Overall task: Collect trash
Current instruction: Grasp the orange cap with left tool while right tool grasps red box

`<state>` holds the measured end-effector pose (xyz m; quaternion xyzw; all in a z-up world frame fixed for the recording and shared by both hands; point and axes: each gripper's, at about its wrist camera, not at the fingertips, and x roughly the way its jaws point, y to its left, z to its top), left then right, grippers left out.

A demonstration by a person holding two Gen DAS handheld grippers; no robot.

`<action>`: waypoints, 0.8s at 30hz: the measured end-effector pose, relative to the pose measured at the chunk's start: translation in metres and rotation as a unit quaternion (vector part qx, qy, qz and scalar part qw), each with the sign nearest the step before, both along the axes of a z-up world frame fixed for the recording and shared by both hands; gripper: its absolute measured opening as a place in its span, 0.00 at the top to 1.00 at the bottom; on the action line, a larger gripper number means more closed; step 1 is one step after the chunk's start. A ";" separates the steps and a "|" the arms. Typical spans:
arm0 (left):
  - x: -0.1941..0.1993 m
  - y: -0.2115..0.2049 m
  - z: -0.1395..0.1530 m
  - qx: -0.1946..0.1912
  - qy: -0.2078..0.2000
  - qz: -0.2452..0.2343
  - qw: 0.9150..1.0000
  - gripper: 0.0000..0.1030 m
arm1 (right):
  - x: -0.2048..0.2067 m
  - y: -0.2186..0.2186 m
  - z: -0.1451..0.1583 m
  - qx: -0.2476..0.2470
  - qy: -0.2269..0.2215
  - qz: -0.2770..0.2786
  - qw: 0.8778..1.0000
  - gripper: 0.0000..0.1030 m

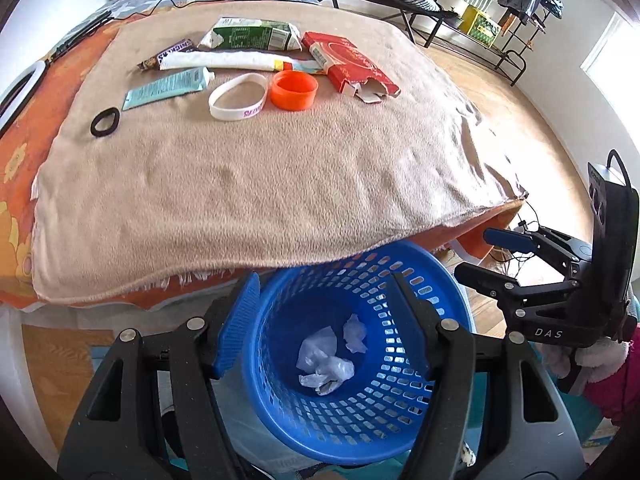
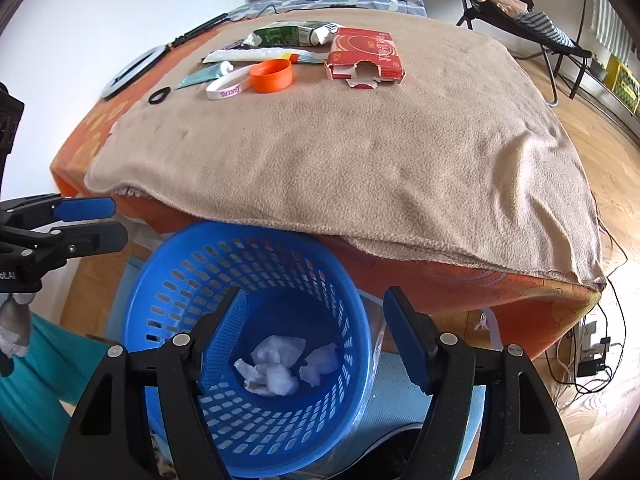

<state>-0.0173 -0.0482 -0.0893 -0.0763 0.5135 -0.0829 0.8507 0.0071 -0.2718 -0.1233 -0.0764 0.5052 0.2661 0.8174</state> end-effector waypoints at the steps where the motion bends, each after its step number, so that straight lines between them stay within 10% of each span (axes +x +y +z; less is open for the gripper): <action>1: 0.004 -0.001 0.003 0.002 -0.004 0.000 1.000 0.35 | 0.002 -0.002 0.002 0.001 0.001 -0.004 1.000 0.31; 24: 0.130 0.003 0.020 0.022 -0.039 0.008 0.999 0.35 | 0.147 0.005 0.060 0.060 -0.039 -0.061 0.996 0.21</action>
